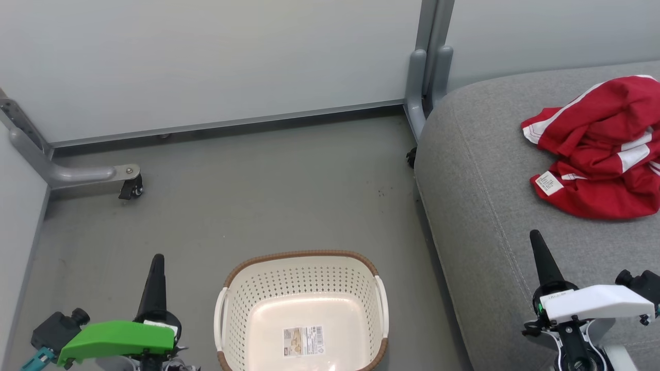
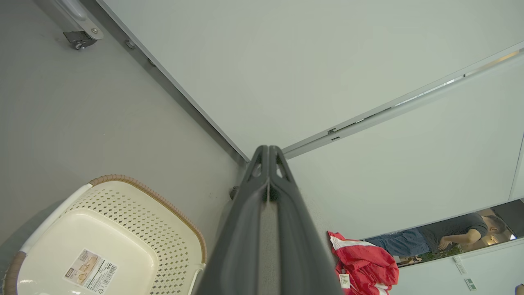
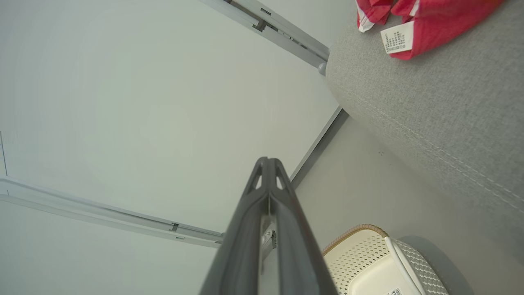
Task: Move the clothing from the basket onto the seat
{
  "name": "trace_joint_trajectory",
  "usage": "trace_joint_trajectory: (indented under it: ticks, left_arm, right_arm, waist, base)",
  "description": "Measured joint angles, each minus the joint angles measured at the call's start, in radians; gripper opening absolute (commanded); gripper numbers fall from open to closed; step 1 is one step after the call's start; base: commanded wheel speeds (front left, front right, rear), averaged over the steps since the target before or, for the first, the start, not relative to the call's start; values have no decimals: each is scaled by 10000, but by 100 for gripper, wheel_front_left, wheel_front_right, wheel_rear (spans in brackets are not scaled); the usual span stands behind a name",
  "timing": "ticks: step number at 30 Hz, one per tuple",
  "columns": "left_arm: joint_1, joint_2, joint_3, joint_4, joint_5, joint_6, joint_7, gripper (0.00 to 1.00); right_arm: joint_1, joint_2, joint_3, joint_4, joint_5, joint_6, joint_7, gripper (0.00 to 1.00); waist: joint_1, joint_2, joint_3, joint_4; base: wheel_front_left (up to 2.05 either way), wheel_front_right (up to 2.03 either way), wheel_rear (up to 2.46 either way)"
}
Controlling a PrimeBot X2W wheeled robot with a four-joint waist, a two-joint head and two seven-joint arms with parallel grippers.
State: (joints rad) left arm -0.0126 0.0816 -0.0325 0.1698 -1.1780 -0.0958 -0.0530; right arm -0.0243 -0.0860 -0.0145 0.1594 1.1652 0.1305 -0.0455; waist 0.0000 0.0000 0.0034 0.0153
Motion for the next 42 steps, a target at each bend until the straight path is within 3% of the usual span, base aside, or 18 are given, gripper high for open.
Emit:
trace_joint_trajectory:
  ticks: [42]
  left_arm:
    - [-608,-6,752,564,-3482,-245,974,0]
  right_arm:
    - [-568,75,-462,627,3551,0,982,0]
  waist:
    - [0,0,-1,-108]
  base:
    - [0,0,0]
